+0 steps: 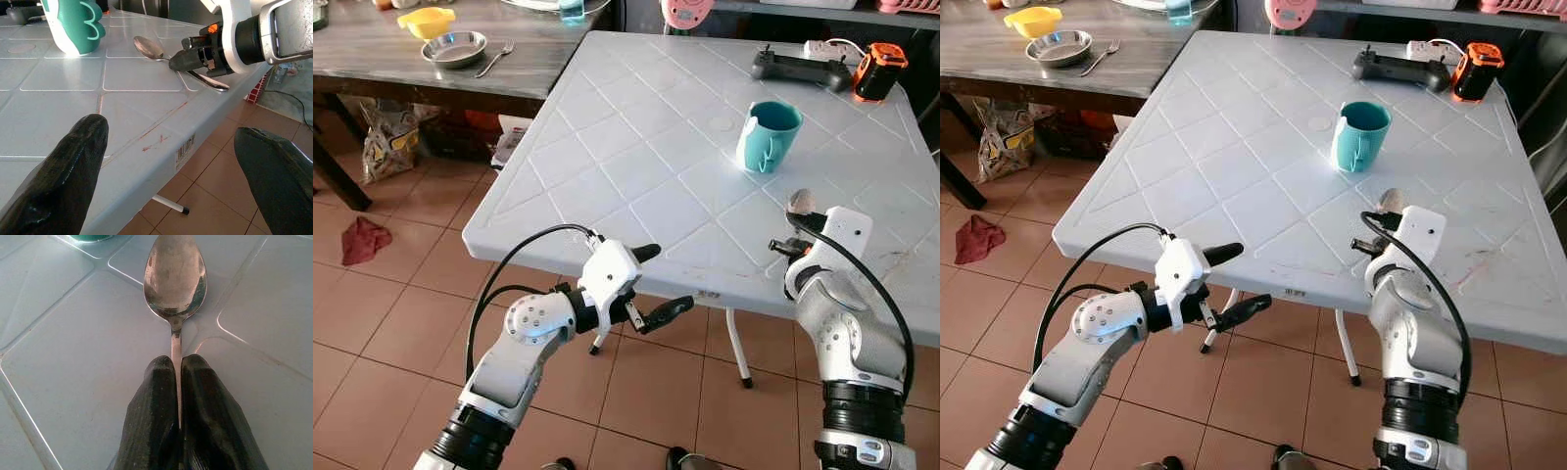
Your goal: Setting the table
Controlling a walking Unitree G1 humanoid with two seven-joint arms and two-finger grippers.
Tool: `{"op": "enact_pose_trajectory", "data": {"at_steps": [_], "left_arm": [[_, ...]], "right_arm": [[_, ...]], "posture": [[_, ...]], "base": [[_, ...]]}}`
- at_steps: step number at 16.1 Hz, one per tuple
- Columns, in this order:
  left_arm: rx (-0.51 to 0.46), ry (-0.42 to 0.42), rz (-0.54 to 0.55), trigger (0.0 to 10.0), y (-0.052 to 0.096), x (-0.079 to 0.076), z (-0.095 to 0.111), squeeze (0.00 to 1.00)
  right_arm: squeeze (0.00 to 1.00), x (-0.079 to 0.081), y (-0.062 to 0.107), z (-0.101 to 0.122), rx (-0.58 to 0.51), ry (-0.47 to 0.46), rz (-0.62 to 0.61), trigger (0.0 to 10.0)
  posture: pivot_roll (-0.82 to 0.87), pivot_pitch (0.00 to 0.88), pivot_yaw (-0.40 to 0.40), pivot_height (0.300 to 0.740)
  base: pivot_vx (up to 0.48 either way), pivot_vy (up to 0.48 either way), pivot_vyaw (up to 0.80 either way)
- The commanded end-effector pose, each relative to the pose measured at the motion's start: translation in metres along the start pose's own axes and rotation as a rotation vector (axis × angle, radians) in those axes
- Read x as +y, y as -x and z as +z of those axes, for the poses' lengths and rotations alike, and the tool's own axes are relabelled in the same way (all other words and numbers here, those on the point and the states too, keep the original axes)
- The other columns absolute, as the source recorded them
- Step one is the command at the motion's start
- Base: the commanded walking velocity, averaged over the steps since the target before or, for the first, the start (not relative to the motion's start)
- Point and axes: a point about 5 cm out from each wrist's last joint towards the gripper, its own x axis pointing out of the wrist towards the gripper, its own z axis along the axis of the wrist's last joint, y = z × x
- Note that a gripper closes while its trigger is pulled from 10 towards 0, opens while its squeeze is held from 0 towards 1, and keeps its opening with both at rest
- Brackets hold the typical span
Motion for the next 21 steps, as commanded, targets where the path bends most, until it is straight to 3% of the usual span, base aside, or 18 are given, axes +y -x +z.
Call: {"op": "enact_pose_trajectory", "data": {"at_steps": [1, 5, 8, 11, 14, 16, 17, 18, 19, 21], "left_arm": [[-0.001, -0.012, -0.004, 10.0, 0.000, -0.003, 0.000, 0.00], [-0.035, -0.028, 0.087, 10.0, -0.002, 0.008, 0.004, 0.00], [-0.075, -0.025, 0.166, 10.0, -0.003, 0.014, 0.009, 0.00], [-0.098, -0.036, 0.221, 10.0, -0.004, 0.017, 0.011, 0.00], [-0.121, -0.073, 0.435, 10.0, 0.004, 0.030, 0.011, 0.00], [-0.109, -0.084, 0.529, 10.0, 0.008, 0.039, 0.010, 0.00], [-0.106, -0.077, 0.568, 10.0, 0.009, 0.042, 0.010, 0.00], [-0.105, -0.073, 0.582, 10.0, 0.010, 0.043, 0.009, 0.00], [-0.106, -0.074, 0.602, 10.0, 0.011, 0.046, 0.009, 0.00], [-0.103, -0.066, 0.641, 10.0, 0.012, 0.051, 0.008, 0.00]], "right_arm": [[0.00, 0.001, 0.002, -0.021, 0.071, -0.011, 0.004, 0.0], [0.00, 0.014, 0.017, 0.004, -0.108, 0.067, 0.029, 0.0], [0.00, 0.013, 0.032, 0.007, -0.217, 0.123, 0.022, 0.0], [0.00, 0.009, 0.041, 0.005, -0.257, 0.138, 0.004, 0.0], [0.00, -0.001, 0.059, 0.012, -0.391, 0.244, -0.054, 0.0], [0.00, -0.005, 0.066, 0.017, -0.440, 0.250, -0.065, 0.0], [0.00, -0.006, 0.072, 0.020, -0.477, 0.274, -0.073, 4.7], [0.00, -0.006, 0.075, 0.021, -0.497, 0.295, -0.080, 8.4], [0.00, -0.005, 0.080, 0.024, -0.529, 0.329, -0.072, 10.0], [0.00, -0.008, 0.088, 0.029, -0.582, 0.352, -0.102, 10.0]], "posture": [[0.04, 0.191, 0.029, 0.740], [0.04, 0.178, 0.028, 0.740], [0.03, 0.169, 0.024, 0.740], [0.03, 0.164, 0.022, 0.740], [0.02, 0.154, 0.019, 0.740], [0.01, 0.151, 0.016, 0.740], [0.01, 0.150, 0.015, 0.740], [0.01, 0.148, 0.013, 0.740], [0.01, 0.148, 0.013, 0.740], [0.01, 0.134, 0.013, 0.740]], "base": [[0.000, 0.000, 0.00], [0.000, 0.000, 0.00], [0.000, 0.000, 0.00], [0.000, 0.000, 0.00], [0.000, 0.000, 0.00], [0.000, 0.000, 0.00], [0.000, 0.000, 0.00], [0.000, 0.000, 0.00], [0.000, 0.000, 0.00], [0.000, 0.000, 0.00]]}}
